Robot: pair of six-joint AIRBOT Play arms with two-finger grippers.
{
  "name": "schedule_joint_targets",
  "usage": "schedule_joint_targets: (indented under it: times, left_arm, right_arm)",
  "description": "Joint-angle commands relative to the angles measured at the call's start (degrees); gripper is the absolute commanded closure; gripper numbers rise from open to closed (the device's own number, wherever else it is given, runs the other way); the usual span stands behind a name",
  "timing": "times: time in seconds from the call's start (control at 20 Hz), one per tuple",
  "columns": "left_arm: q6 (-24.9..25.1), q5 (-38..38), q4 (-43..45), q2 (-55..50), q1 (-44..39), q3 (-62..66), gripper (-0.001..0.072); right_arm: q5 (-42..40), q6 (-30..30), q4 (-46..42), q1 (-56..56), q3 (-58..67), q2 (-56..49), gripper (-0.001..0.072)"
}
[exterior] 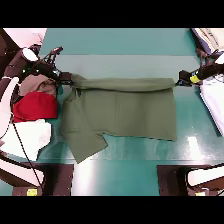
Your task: Fold the shirts.
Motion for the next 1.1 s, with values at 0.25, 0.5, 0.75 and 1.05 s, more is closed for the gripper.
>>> schedule_joint_targets:
  times: [0.25, 0.5, 0.75, 1.05]
  left_arm:
    - [-8.9, -7.3, 6.7, 1.7, 0.5, -1.3, 0.0164]
    - [-11.8, -9.3, 7.3, 18.2, 2.6, -17.1, 0.0164]
    - [-15.4, -7.2, 7.3, 39.4, 2.6, -44.0, 0.0164]
    - [-19.6, -5.8, 5.2, 48.1, 2.5, -60.9, 0.0164]
  right_arm:
    - [1.6, -0.2, 3.1, -0.8, -7.3, 4.2, 0.0334]
    - [5.9, -4.7, 3.7, -4.9, -15.6, 16.2, 0.0335]
    - [5.6, -7.3, 4.8, -5.7, -22.7, 22.6, 0.0336]
    - [5.2, -11.1, 14.8, -5.6, -22.8, 22.6, 0.0336]
